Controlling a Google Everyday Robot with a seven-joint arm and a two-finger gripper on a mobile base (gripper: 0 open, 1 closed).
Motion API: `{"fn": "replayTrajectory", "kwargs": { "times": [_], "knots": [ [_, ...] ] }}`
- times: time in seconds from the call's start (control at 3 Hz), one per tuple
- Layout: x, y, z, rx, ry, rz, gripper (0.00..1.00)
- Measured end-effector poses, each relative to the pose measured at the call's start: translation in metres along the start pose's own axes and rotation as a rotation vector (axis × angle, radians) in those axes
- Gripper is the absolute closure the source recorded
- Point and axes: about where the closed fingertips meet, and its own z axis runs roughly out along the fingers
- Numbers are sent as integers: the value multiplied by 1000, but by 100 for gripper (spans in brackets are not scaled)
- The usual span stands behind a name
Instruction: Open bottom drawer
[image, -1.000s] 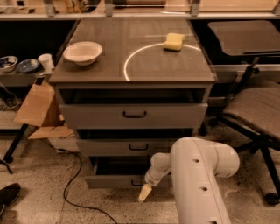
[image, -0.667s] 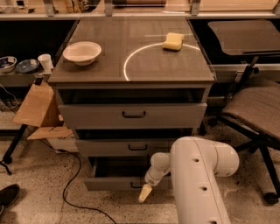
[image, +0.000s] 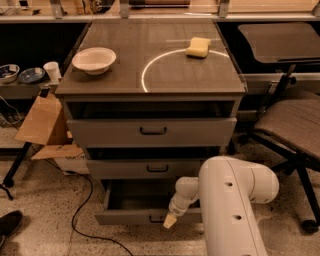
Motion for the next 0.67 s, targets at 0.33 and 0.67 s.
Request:
{"fn": "replayTrajectory", "kwargs": {
  "times": [0.33, 0.67],
  "knots": [
    [24, 12, 6, -30, 21, -1, 66],
    [52, 27, 13, -65, 43, -5, 89]
  ]
}}
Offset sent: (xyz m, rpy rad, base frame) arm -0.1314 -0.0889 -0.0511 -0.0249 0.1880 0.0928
